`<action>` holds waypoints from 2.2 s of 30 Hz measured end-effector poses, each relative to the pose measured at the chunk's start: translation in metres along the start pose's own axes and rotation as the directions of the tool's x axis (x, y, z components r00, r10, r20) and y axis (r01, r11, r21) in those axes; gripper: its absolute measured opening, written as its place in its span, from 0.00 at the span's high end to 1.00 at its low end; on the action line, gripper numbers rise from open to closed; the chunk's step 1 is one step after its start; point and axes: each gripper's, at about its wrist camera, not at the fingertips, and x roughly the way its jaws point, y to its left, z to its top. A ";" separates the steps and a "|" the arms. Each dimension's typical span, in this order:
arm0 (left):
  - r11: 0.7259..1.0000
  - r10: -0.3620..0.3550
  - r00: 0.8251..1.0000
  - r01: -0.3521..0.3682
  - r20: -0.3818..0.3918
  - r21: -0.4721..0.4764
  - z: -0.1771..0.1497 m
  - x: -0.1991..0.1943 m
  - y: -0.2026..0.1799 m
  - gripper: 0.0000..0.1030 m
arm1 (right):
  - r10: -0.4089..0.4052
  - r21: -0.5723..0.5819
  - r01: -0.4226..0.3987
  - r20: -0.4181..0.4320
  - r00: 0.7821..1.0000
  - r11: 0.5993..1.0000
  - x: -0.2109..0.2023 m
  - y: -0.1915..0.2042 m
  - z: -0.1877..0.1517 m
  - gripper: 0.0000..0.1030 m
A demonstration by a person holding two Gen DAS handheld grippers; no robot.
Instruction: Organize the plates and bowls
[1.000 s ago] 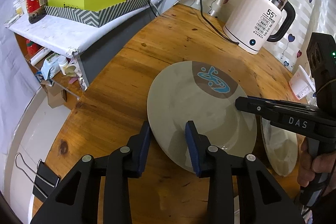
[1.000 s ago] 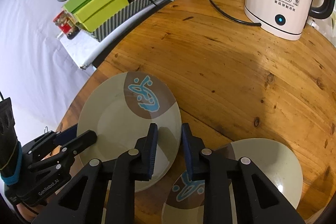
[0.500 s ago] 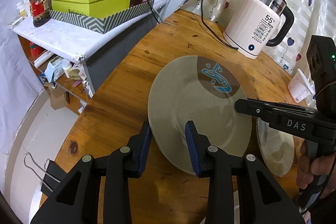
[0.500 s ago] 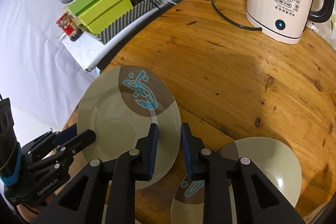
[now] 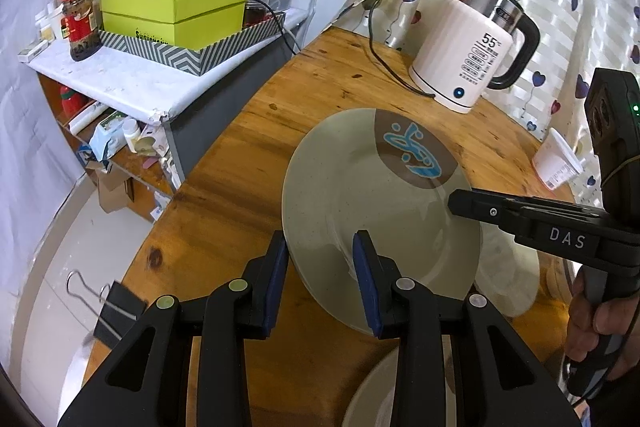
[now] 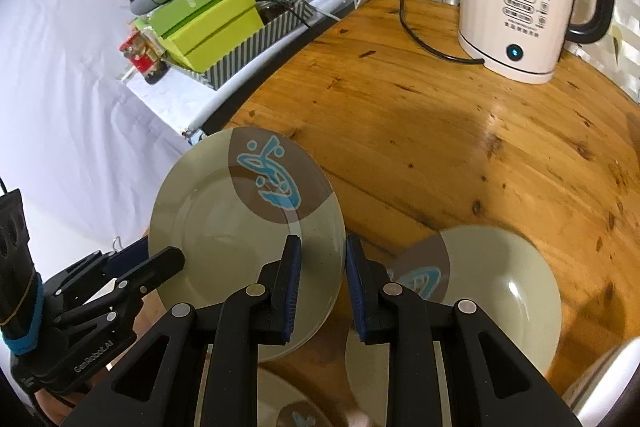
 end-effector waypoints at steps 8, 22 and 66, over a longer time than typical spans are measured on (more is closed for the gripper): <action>1.000 -0.004 1.000 0.004 -0.011 0.015 -0.021 -0.017 -0.009 0.66 | -0.010 0.008 0.010 0.002 1.000 1.000 -0.022 0.005 -0.026 0.79; 0.999 -0.021 0.999 0.022 -0.034 0.040 -0.067 -0.049 -0.024 0.66 | -0.006 0.044 0.006 -0.002 1.000 0.999 -0.050 0.007 -0.082 0.79; 0.998 0.002 0.995 0.004 -0.098 0.067 -0.121 -0.051 -0.038 0.66 | -0.030 0.085 0.034 -0.051 0.998 0.996 -0.046 0.004 -0.150 0.77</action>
